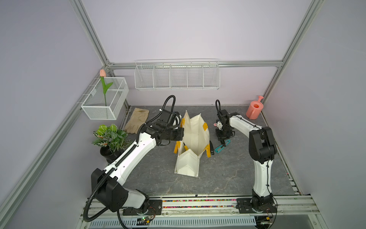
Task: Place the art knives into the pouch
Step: Pick up the utility knife at the center of the board, then place the utility knife in the pouch.
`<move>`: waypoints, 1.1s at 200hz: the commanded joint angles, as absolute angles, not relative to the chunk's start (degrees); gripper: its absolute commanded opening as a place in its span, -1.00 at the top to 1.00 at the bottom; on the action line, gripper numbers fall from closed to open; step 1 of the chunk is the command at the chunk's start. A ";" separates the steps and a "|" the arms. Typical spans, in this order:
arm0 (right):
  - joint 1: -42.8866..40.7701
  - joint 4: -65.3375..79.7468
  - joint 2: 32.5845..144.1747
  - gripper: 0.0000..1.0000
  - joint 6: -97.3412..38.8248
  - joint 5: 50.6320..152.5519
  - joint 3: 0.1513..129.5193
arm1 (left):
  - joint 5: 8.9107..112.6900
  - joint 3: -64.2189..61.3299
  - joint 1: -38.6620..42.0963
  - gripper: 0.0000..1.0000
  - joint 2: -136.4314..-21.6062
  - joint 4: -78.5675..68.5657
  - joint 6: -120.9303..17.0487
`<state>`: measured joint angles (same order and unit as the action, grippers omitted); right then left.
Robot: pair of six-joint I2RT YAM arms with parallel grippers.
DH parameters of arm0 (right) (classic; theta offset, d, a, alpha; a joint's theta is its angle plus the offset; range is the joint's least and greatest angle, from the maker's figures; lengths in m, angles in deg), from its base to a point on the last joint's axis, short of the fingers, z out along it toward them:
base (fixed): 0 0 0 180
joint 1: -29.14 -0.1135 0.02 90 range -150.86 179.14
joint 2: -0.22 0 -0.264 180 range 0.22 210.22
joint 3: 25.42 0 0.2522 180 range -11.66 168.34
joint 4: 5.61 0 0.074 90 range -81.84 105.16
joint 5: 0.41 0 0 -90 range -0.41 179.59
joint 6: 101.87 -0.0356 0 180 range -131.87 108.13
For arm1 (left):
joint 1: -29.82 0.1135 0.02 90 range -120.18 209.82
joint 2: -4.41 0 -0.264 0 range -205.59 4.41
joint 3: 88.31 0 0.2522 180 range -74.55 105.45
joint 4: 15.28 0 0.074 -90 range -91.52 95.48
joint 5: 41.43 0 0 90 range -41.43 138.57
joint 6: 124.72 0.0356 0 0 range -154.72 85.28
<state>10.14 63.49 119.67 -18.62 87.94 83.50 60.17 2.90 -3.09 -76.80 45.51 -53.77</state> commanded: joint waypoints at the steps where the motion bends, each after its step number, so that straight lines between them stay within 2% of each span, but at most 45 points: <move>1: 9.11 67.82 110.37 0.67 -17.69 87.58 86.42 | 59.88 3.05 -3.04 1.00 -76.26 44.54 -53.80; 49: 5.83 71.78 100.14 0.67 -18.51 88.77 93.30 | 60.04 2.81 -2.99 1.00 -76.16 44.09 -54.06; 85: 0.41 73.21 97.10 0.70 -19.50 89.55 99.77 | 60.22 2.32 -3.00 1.00 -76.44 43.66 -54.03; 148: -9.28 72.31 100.77 0.77 -21.67 90.21 107.28 | 60.77 2.09 -2.99 1.00 -76.46 42.78 -54.42; 220: -15.68 65.39 104.77 0.80 -25.23 91.96 102.38 | 60.65 2.44 -2.97 1.00 -75.94 43.35 -54.32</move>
<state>-14.06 69.28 103.65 -23.32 90.65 104.31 60.28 2.35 -3.09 -76.80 44.59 -53.81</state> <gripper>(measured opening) 0.291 0.049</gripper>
